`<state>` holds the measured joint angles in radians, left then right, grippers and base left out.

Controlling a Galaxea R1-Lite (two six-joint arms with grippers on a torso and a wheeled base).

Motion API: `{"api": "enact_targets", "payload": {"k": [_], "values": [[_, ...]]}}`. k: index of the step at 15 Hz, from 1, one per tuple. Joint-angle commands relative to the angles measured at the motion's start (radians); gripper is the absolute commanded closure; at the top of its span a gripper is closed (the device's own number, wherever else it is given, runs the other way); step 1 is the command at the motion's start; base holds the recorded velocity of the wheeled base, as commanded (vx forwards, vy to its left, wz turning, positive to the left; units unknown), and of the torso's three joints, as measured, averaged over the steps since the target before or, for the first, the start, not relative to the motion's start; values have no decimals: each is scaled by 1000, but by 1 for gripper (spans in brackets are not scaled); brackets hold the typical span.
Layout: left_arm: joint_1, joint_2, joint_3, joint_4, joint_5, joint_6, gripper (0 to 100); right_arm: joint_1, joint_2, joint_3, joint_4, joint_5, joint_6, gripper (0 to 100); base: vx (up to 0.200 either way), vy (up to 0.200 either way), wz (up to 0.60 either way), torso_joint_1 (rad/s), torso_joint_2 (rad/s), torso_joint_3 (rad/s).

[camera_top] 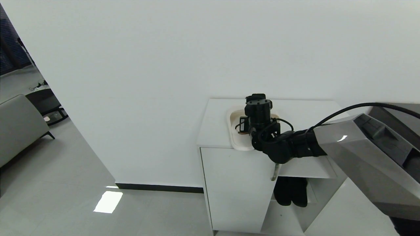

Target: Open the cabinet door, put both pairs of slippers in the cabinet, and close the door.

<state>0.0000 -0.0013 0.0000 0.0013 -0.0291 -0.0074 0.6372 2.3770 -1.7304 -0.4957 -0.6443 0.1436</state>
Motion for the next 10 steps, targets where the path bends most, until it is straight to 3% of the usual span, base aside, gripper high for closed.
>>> {"api": "enact_targets", "payload": {"k": [1, 2, 4, 6, 10], "values": [[-2, 1, 0, 0, 0, 0, 100, 10, -113, 81, -10, 44, 5, 100, 0, 0, 0, 0, 0, 0], [0, 1, 0, 0, 0, 0, 100, 15, -137, 111, -15, 61, 11, 100, 0, 0, 0, 0, 0, 0], [0, 1, 0, 0, 0, 0, 100, 55, -300, 302, -24, 178, 47, 100, 0, 0, 0, 0, 0, 0], [0, 1, 0, 0, 0, 0, 100, 79, -391, 450, -38, 222, 62, 100, 0, 0, 0, 0, 0, 0], [0, 1, 0, 0, 0, 0, 100, 128, -568, 812, -224, 364, 60, 100, 0, 0, 0, 0, 0, 0]]}}
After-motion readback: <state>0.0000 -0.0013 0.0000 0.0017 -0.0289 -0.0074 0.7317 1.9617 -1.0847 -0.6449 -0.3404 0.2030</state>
